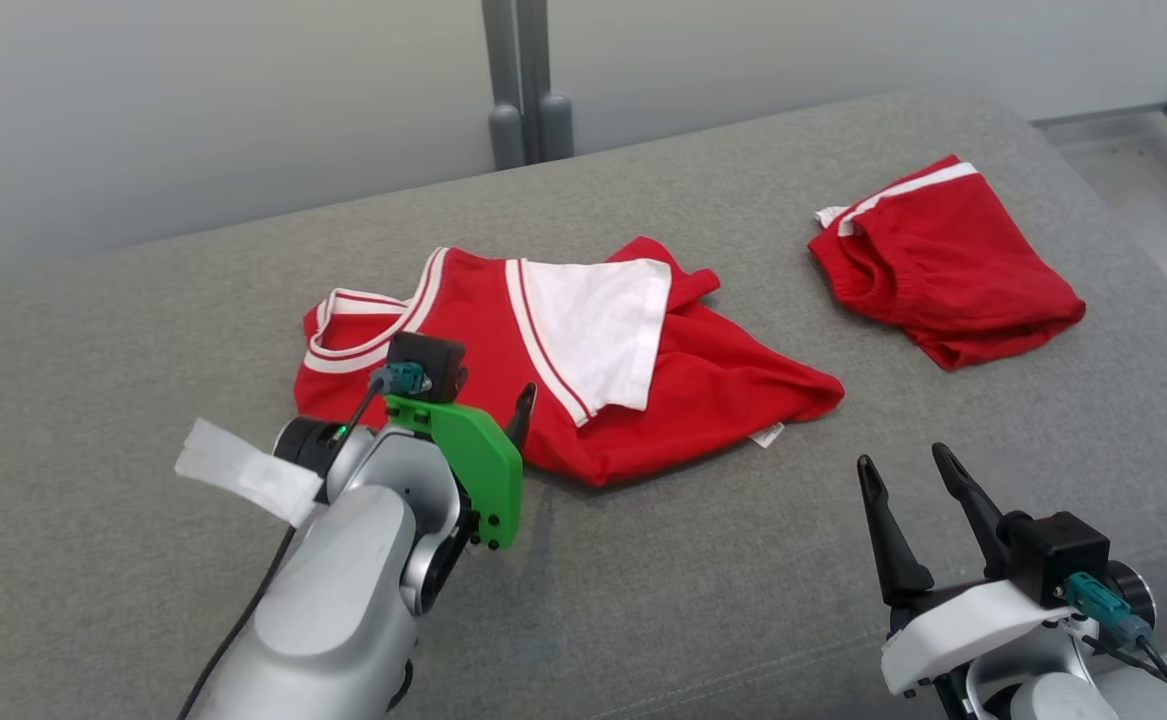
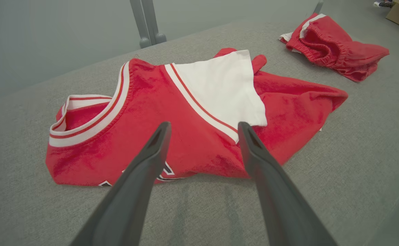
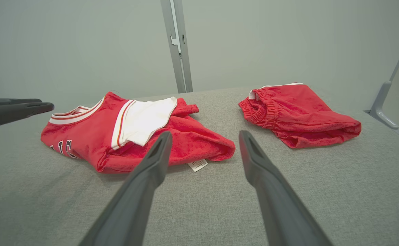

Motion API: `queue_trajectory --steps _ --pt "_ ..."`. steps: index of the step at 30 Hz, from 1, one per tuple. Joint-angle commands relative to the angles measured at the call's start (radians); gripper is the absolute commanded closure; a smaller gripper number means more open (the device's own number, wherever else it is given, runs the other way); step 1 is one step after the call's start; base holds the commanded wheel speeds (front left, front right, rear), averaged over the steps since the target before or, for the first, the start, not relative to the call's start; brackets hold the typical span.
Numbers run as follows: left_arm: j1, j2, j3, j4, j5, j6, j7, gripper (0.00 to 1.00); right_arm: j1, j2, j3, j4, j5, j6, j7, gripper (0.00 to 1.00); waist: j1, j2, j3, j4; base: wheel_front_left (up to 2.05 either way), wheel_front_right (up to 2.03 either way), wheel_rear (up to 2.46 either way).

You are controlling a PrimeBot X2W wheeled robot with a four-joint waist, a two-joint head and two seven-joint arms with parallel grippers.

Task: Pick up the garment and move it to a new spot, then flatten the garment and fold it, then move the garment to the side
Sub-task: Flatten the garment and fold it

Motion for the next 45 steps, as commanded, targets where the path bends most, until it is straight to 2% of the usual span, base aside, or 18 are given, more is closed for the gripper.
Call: queue_trajectory --steps 1,7,18,30,37,38,39,40,41,42,45 --pt "-0.051 0.002 -0.007 0.026 -0.009 0.012 0.01 0.0 -0.023 -0.001 0.004 -0.009 0.012 -0.002 -0.01 0.0 0.0 0.0 0.088 -0.096 0.0 0.0 0.0" --pt "-0.149 0.002 -0.065 0.094 -0.043 0.024 0.037 0.0 -0.048 -0.001 0.02 0.002 0.035 -0.002 -0.037 0.0 0.0 0.0 0.161 -0.148 0.0 0.0 0.0" --pt "-0.27 0.002 -0.129 0.178 -0.127 0.054 0.059 0.0 -0.094 -0.001 0.04 0.038 0.076 -0.002 -0.078 0.0 0.0 0.0 0.253 -0.201 0.0 0.0 0.0" --pt "-0.336 0.002 -0.275 0.26 -0.101 0.027 0.091 0.0 -0.122 -0.001 0.04 0.077 0.097 -0.002 -0.109 0.0 0.0 0.0 0.284 -0.21 0.0 0.0 0.0" --pt "-0.351 0.002 -0.302 0.296 -0.097 0.064 0.047 0.0 -0.13 -0.001 0.044 0.091 0.1 -0.002 -0.117 0.0 0.0 0.0 0.279 -0.208 0.0 0.0 0.0" --pt "-0.352 0.002 -0.305 0.299 -0.102 0.064 0.042 0.34 -0.131 -0.001 0.044 0.092 0.099 -0.002 -0.117 0.0 0.0 0.0 0.278 -0.207 0.0 0.0 0.0" --pt "-0.351 0.002 -0.306 0.299 -0.108 0.064 0.035 0.57 -0.132 -0.001 0.044 0.093 0.099 -0.002 -0.118 0.0 0.0 0.0 0.277 -0.206 0.0 0.0 0.0" --pt "-0.349 0.002 -0.307 0.299 -0.112 0.066 0.03 0.69 -0.132 -0.001 0.044 0.094 0.098 -0.002 -0.119 0.0 0.0 0.0 0.275 -0.205 0.0 0.0 0.0" --pt "-0.349 0.002 -0.308 0.299 -0.115 0.066 0.021 0.93 -0.132 -0.001 0.044 0.096 0.097 -0.002 -0.12 0.0 0.0 0.0 0.274 -0.203 0.0 0.0 0.0" --pt "-0.348 0.002 -0.307 0.3 -0.121 0.067 0.011 1.0 -0.132 -0.001 0.043 0.096 0.096 -0.002 -0.12 0.0 0.0 0.0 0.273 -0.202 0.0 0.0 0.0" --pt "-0.341 0.002 -0.299 0.292 -0.148 0.074 -0.037 1.0 -0.133 -0.001 0.041 0.101 0.09 -0.002 -0.122 0.0 0.0 0.0 0.263 -0.189 0.0 0.0 0.0"
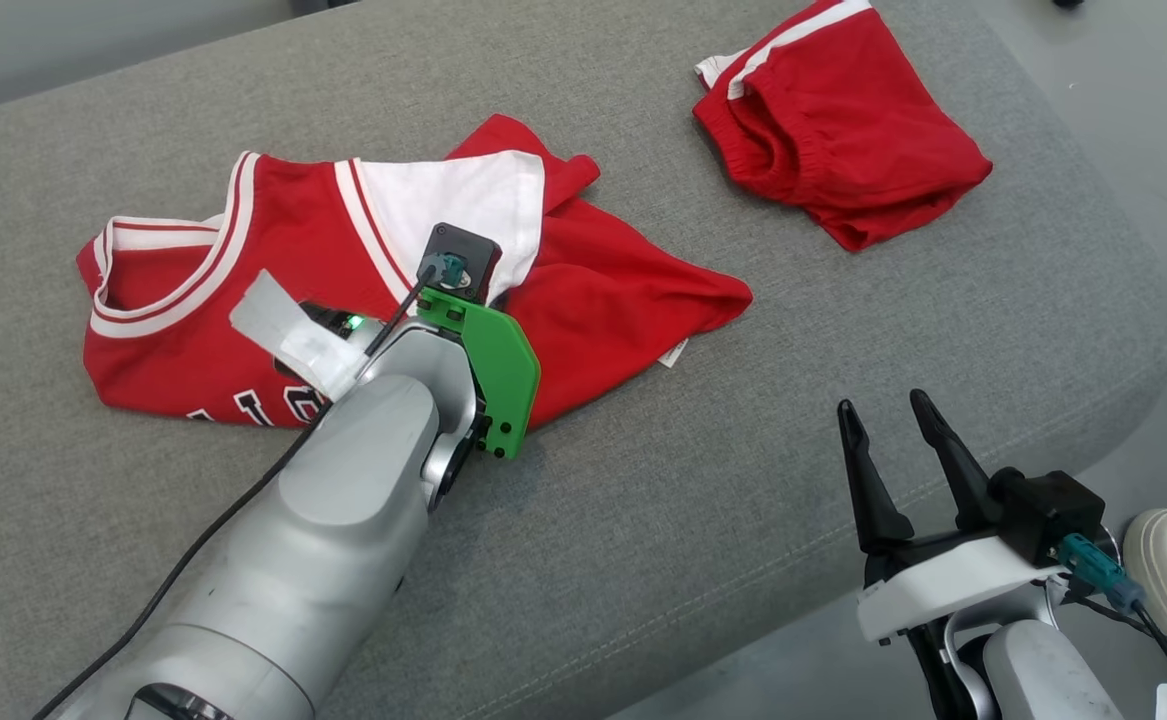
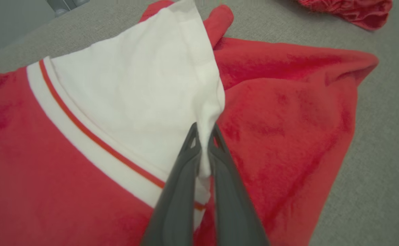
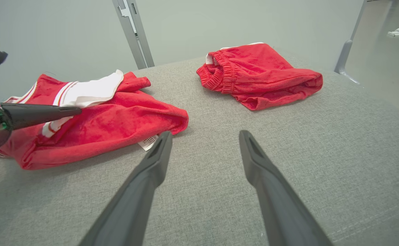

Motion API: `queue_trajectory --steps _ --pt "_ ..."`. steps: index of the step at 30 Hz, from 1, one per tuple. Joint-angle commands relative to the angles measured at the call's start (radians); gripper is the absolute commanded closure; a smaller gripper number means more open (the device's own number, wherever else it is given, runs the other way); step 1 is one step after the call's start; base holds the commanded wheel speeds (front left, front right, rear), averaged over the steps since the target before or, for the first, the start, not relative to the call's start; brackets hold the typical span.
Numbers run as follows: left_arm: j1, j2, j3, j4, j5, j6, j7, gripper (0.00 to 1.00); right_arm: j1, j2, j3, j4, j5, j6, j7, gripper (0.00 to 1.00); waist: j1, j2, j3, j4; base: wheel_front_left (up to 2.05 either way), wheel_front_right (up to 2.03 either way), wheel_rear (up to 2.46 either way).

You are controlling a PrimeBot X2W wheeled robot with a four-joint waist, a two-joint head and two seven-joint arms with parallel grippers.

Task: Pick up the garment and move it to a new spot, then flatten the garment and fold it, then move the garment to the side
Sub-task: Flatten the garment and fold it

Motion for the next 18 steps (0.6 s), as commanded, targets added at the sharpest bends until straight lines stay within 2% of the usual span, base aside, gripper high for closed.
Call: queue_trajectory --steps 1,6,12,18 --pt "-0.004 0.005 0.005 -0.003 -0.013 0.009 -0.016 1.0 -0.013 -0.001 -0.003 0.003 -0.008 -0.002 -0.008 0.0 -0.0001 -0.0001 -0.009 0.011 0.0 0.0 0.0" --pt "0.003 0.005 0.025 -0.012 -0.054 0.024 -0.064 1.0 -0.01 -0.001 -0.008 0.004 -0.015 -0.002 -0.005 0.0 -0.0001 -0.0001 -0.026 0.036 0.0 0.0 0.0" --pt "0.036 0.007 0.088 -0.036 -0.124 0.047 -0.155 1.0 0.007 -0.001 -0.017 -0.005 -0.03 -0.002 0.011 0.0 -0.0001 -0.0001 -0.063 0.098 0.0 0.0 0.0" --pt "0.124 0.052 0.182 -0.095 -0.188 0.091 -0.274 1.0 0.028 -0.001 -0.024 -0.016 -0.046 -0.002 0.033 0.0 -0.0001 -0.0001 -0.115 0.167 0.0 0.0 0.0"
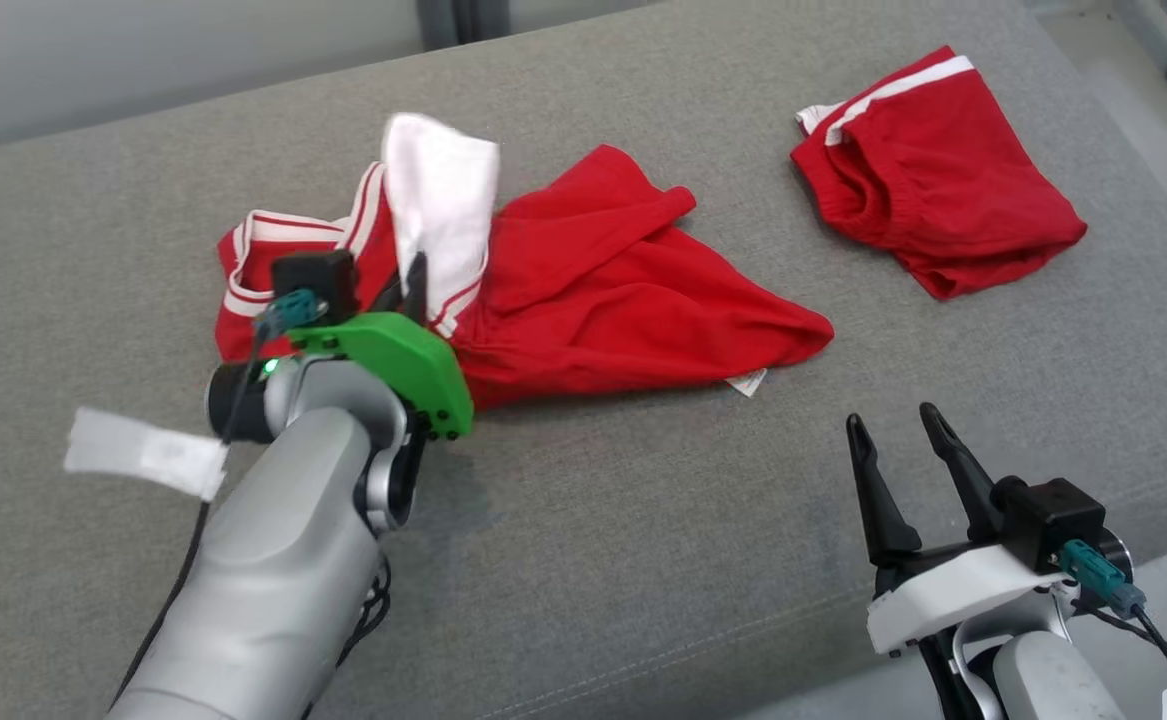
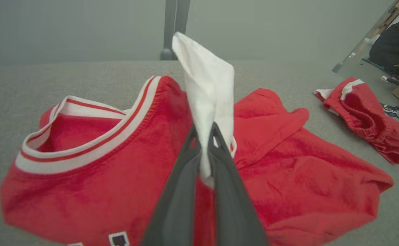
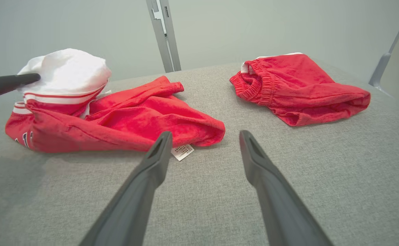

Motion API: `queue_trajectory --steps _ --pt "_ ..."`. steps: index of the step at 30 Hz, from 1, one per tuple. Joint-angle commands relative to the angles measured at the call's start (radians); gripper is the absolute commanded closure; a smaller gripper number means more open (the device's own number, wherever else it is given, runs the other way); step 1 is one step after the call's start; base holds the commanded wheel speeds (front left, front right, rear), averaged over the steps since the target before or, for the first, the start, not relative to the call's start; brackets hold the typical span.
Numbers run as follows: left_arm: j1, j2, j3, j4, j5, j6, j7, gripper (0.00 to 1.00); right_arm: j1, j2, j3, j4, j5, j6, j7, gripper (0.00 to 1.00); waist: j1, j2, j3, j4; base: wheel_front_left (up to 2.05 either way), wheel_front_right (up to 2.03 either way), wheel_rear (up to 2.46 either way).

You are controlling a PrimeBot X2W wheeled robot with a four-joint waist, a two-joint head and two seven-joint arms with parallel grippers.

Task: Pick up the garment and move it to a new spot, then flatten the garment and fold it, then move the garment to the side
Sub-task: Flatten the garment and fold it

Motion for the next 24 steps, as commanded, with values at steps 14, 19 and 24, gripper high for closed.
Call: queue_trajectory --steps 14,19,24 --pt "0.435 0.136 0.109 -0.322 -0.073 0.171 -0.11 1.0 0.083 -0.002 -0.016 -0.061 -0.039 -0.002 0.066 0.0 0.0 -0.0001 -0.152 0.209 0.0 0.0 0.0" --pt "0.543 0.134 0.102 -0.399 -0.067 0.215 -0.124 1.0 0.097 -0.002 -0.005 -0.074 -0.039 -0.002 0.08 0.0 0.0 -0.0001 -0.182 0.248 0.0 0.0 0.0" --pt "0.615 0.118 0.085 -0.444 -0.047 0.237 -0.138 1.0 0.113 -0.002 -0.004 -0.081 -0.04 -0.002 0.091 0.0 0.0 -0.0001 -0.204 0.273 0.0 0.0 0.0"
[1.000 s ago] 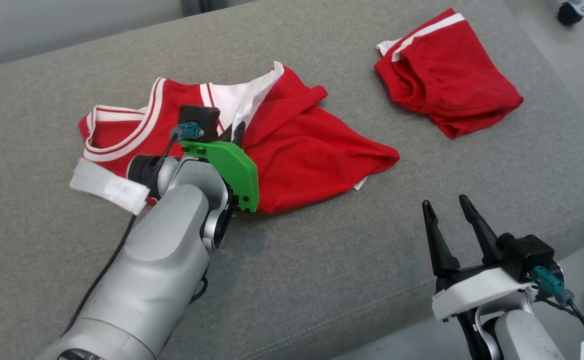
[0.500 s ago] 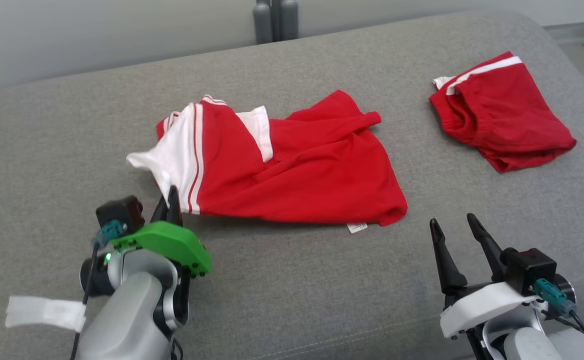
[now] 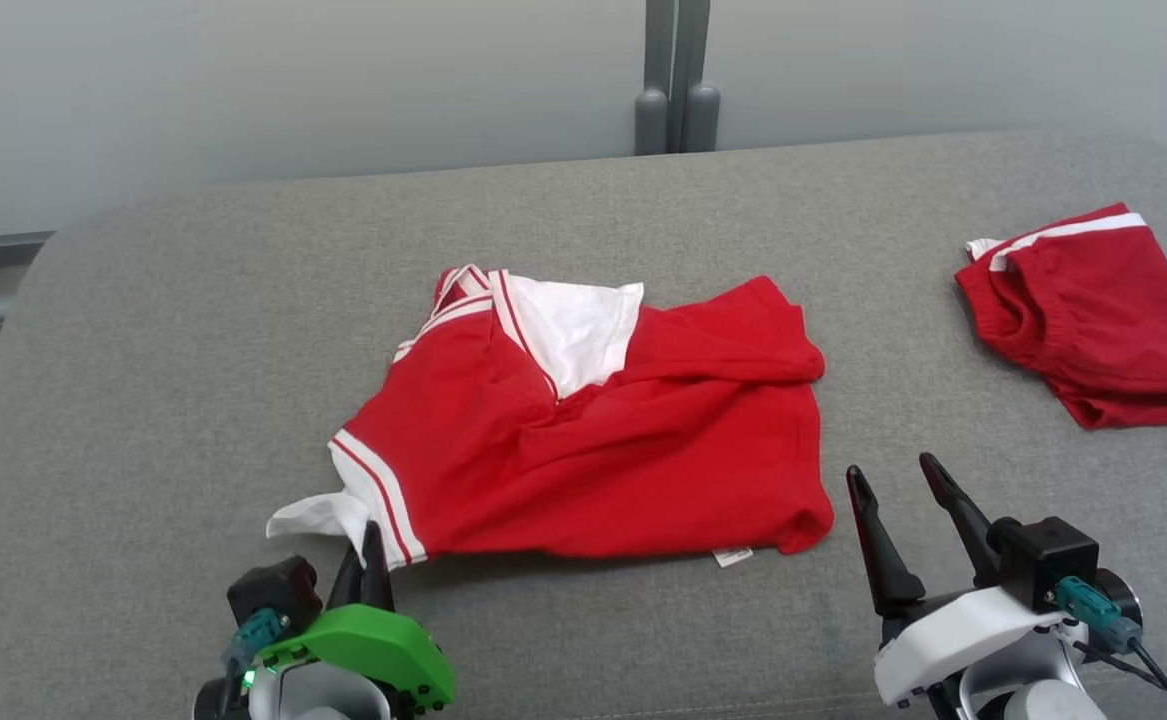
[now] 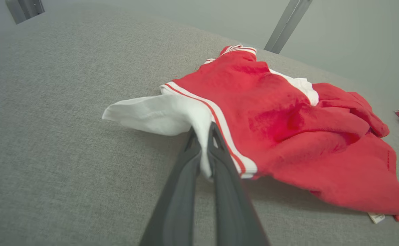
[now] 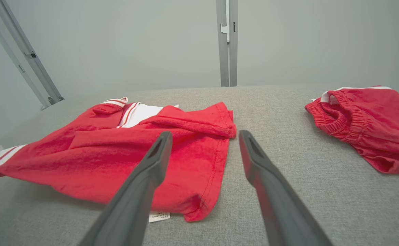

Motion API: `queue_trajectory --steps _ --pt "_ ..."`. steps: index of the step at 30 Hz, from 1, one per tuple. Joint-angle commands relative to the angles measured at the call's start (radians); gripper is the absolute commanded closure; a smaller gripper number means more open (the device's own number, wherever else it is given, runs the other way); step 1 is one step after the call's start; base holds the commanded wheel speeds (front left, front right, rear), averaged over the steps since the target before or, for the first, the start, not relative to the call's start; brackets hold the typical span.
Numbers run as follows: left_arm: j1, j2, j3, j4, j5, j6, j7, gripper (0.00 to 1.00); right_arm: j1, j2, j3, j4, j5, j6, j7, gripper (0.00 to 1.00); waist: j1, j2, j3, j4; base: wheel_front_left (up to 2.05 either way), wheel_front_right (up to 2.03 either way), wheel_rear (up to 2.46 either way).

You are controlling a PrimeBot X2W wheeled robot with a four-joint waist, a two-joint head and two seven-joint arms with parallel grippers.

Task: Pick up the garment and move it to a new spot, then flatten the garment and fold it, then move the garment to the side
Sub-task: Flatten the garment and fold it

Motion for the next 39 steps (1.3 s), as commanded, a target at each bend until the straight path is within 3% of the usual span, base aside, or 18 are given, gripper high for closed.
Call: queue_trajectory --steps 1,2,3,4,15,23,31,39 --pt "0.029 -0.002 -0.006 -0.006 0.014 0.013 -0.006 1.0 0.015 -0.002 -0.001 -0.007 -0.006 -0.002 0.005 0.0 0.0 0.0 -0.032 0.034 0.0 0.0 0.0" --pt "0.036 -0.004 -0.008 -0.008 0.016 0.017 -0.007 1.0 0.015 -0.002 -0.001 -0.009 -0.007 -0.002 0.007 0.0 0.0 0.0 -0.034 0.037 0.0 0.0 0.0" --pt "0.04 -0.007 -0.009 -0.008 0.017 0.022 -0.009 0.81 0.017 -0.002 -0.001 -0.012 -0.006 -0.002 0.007 0.0 0.0 0.0 -0.035 0.039 0.0 0.0 0.0" --pt "0.047 -0.012 -0.01 -0.006 0.015 0.027 -0.006 0.0 0.018 -0.002 -0.001 -0.013 -0.006 -0.002 0.009 0.0 0.0 0.0 -0.037 0.041 0.0 0.0 0.0" --pt "0.09 -0.028 -0.002 0.01 -0.038 0.029 0.025 0.0 0.025 -0.002 -0.005 -0.019 -0.003 -0.002 0.017 0.0 0.0 0.0 -0.041 0.049 0.0 0.0 0.0" --pt "0.114 0.022 0.076 -0.076 0.001 0.025 -0.018 0.0 0.03 -0.002 -0.027 -0.011 0.006 -0.002 0.012 0.0 0.0 0.0 -0.044 0.063 0.0 0.0 0.0" --pt "0.199 -0.001 0.268 -0.308 0.212 -0.087 -0.022 0.0 0.018 -0.002 -0.056 0.019 0.011 -0.002 -0.01 0.0 0.0 0.0 -0.062 0.087 0.0 0.0 0.0" --pt "0.281 -0.06 0.364 -0.35 0.345 -0.215 -0.022 0.0 0.026 -0.002 -0.072 0.071 0.023 -0.001 -0.026 0.0 0.0 0.0 -0.088 0.112 0.0 0.0 0.0"
